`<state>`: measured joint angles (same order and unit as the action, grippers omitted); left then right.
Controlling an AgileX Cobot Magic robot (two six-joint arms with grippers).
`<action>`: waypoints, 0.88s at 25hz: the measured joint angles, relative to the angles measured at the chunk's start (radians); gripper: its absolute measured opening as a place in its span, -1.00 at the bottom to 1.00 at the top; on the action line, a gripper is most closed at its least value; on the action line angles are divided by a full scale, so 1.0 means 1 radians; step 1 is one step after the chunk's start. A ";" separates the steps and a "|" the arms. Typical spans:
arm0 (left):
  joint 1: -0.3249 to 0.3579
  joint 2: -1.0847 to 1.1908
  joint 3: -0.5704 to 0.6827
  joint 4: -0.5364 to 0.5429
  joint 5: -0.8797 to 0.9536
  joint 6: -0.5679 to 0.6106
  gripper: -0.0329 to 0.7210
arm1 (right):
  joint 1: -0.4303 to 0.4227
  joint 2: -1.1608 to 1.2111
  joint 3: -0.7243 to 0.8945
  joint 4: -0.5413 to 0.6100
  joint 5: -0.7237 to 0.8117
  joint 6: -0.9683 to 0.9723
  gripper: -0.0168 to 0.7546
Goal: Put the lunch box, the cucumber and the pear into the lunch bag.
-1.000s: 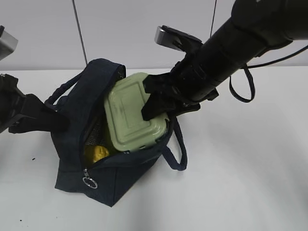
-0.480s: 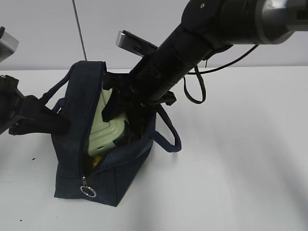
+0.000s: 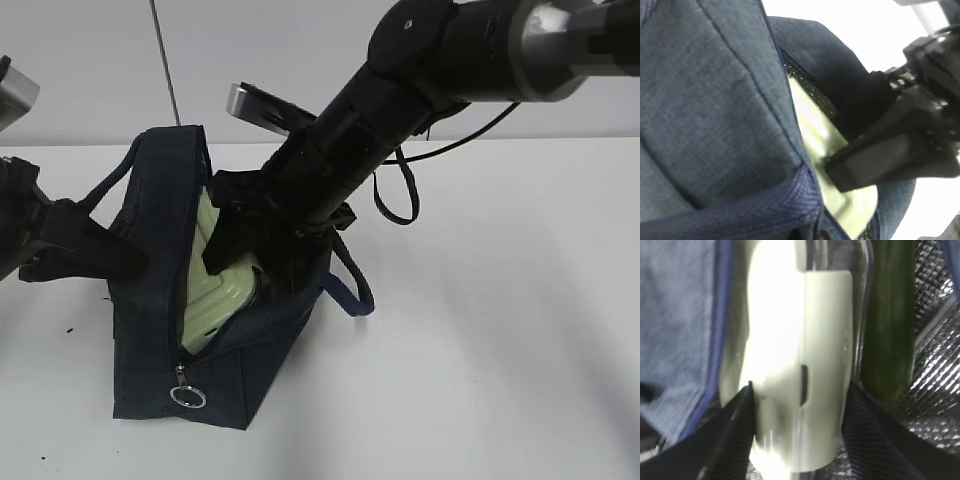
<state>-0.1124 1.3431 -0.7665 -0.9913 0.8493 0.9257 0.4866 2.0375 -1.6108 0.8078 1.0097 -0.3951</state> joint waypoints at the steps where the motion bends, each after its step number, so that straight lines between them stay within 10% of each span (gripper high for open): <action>1: 0.000 0.000 0.000 0.000 0.000 0.000 -0.96 | 0.000 0.000 -0.017 0.000 0.020 -0.004 0.15; 22: 0.000 0.000 0.000 -0.001 0.004 0.000 -0.96 | 0.000 0.000 -0.375 -0.481 0.223 0.264 0.16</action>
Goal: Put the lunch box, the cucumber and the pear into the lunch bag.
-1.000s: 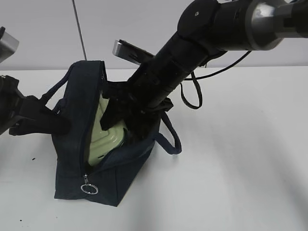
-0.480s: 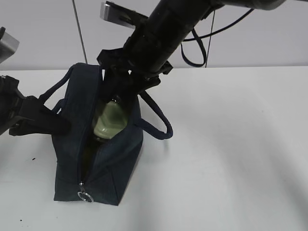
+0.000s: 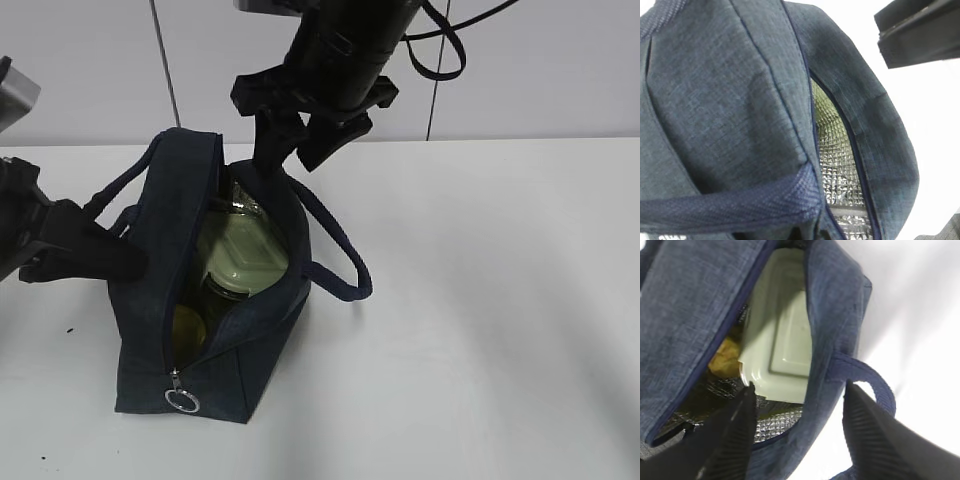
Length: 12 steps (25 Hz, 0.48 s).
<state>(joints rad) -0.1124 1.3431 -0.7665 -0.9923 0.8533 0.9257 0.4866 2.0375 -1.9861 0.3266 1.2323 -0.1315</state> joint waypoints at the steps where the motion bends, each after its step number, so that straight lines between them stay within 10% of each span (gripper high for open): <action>1: 0.000 0.000 0.000 0.000 0.000 0.000 -0.96 | 0.000 0.000 0.000 -0.005 0.002 0.004 0.16; 8: 0.000 0.000 0.000 0.000 0.000 0.000 -0.96 | 0.000 0.055 -0.003 -0.030 0.004 0.035 0.15; 12: 0.000 0.000 0.000 0.000 0.000 0.000 -0.96 | 0.000 0.101 -0.003 -0.022 0.004 0.038 -0.22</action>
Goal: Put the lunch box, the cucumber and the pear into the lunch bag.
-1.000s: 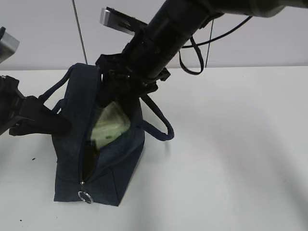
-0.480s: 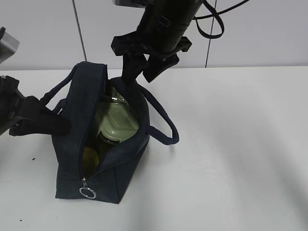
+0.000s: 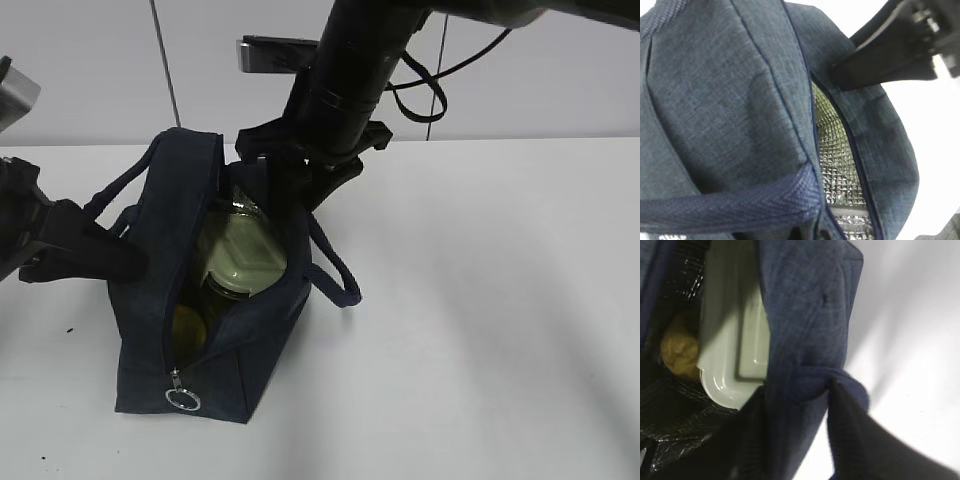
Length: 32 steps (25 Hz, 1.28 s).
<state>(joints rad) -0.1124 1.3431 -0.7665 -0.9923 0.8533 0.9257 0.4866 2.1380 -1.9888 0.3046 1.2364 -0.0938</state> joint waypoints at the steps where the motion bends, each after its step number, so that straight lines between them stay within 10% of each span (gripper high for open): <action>1: 0.000 0.000 0.000 0.000 0.000 0.000 -0.96 | 0.001 0.002 0.000 0.002 0.000 0.000 -0.42; 5: 0.000 0.000 0.000 0.001 0.000 -0.001 -0.96 | 0.007 0.002 0.000 0.006 0.000 -0.004 -0.89; 14: -0.010 0.037 -0.140 0.100 0.061 -0.124 -0.96 | 0.001 -0.189 0.231 0.050 -0.141 0.017 -0.91; 24: -0.212 0.201 -0.353 0.196 0.070 -0.268 -0.96 | -0.120 -0.533 0.649 0.056 -0.389 -0.035 -0.91; 32: -0.246 0.300 -0.401 0.203 0.056 -0.295 -0.90 | -0.161 -0.550 0.743 0.064 -0.411 -0.064 -0.89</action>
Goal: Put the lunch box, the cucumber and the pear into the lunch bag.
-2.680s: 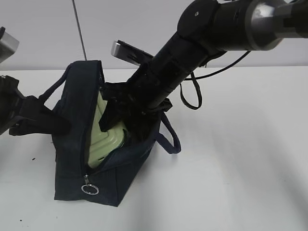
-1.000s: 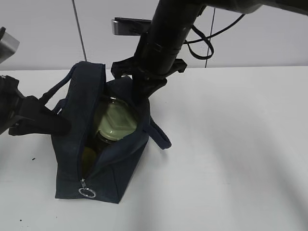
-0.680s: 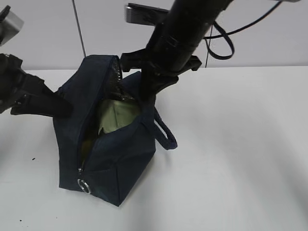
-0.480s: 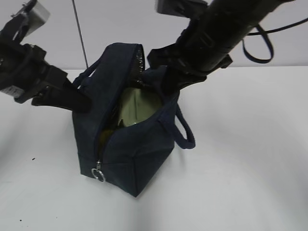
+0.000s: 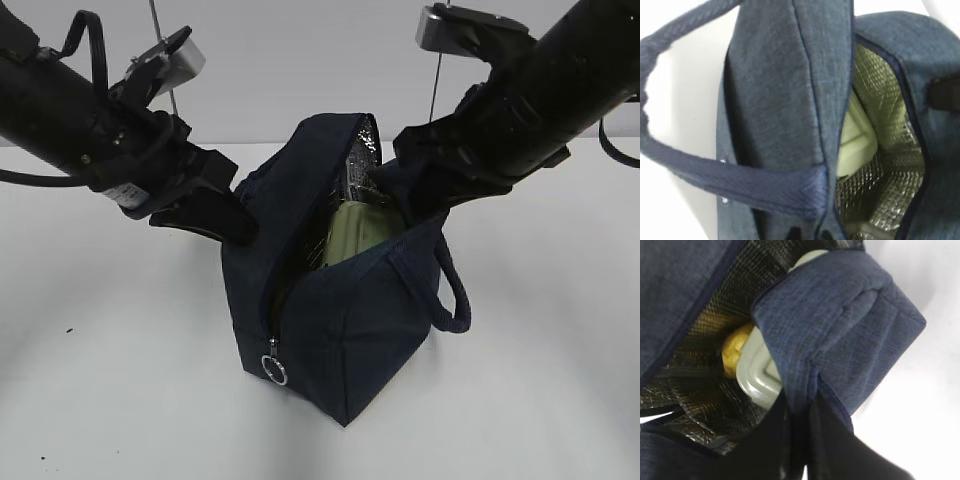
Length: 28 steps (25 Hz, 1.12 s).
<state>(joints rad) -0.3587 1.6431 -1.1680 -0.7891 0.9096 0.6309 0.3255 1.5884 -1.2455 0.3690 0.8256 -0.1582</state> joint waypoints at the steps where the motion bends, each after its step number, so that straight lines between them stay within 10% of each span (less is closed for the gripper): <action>1: 0.000 0.000 -0.001 0.000 -0.002 -0.001 -0.84 | 0.000 0.002 0.006 0.002 -0.002 -0.007 -0.83; 9: 0.000 -0.018 -0.005 -0.003 -0.015 -0.002 0.09 | 0.000 -0.029 0.018 0.005 -0.052 -0.078 0.43; 28: -0.079 -0.410 0.355 0.010 -0.545 0.147 0.01 | 0.010 -0.507 0.560 -0.030 -0.528 -0.373 0.44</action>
<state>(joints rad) -0.4378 1.2335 -0.8132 -0.7786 0.3646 0.7781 0.3355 1.0809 -0.6852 0.3386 0.2972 -0.5316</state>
